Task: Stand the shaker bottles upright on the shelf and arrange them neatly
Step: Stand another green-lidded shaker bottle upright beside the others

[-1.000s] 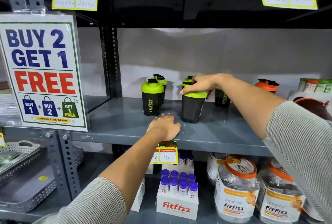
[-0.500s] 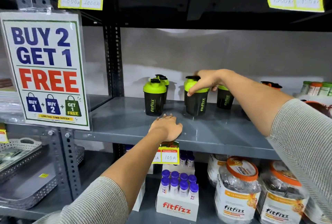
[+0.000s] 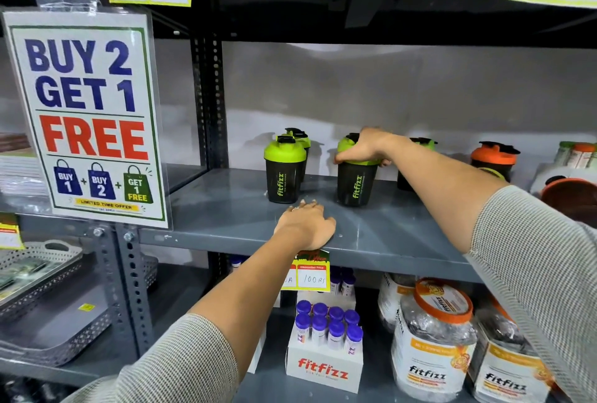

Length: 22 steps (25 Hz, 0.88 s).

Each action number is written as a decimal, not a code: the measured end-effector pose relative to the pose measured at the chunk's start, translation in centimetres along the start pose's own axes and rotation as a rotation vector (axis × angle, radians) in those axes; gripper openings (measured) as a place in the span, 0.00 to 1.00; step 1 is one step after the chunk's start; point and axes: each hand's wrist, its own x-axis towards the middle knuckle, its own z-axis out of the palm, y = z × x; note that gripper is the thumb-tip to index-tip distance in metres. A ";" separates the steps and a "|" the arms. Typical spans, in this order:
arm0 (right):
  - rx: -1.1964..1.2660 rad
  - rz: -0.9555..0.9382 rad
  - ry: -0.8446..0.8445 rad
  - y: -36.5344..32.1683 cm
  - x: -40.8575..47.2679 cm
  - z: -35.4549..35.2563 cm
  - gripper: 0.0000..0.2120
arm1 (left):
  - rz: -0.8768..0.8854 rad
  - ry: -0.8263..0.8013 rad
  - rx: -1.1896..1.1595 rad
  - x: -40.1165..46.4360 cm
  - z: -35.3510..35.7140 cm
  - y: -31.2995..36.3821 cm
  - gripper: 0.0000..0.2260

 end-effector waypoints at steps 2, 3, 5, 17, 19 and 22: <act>0.006 0.004 -0.014 0.2 -0.1 0.2 0.31 | 0.005 0.002 -0.008 0.1 0.1 -0.1 0.27; 0.006 0.002 -0.016 0.3 -0.1 0.3 0.30 | 0.008 0.002 -0.010 0.1 0.1 -0.1 0.27; -0.002 0.000 -0.001 0.6 -0.1 0.7 0.31 | 0.011 0.002 -0.007 0.1 0.2 -0.1 0.27; -0.040 0.056 0.077 0.7 0.1 1.1 0.48 | 0.013 0.003 0.005 -0.1 0.0 0.0 0.27; -0.034 0.078 0.066 0.7 0.1 1.0 0.53 | 0.019 0.008 0.004 -0.1 0.0 0.0 0.26; -0.028 0.111 0.026 0.7 -0.2 0.7 0.57 | 0.021 0.015 -0.004 0.0 0.0 0.0 0.26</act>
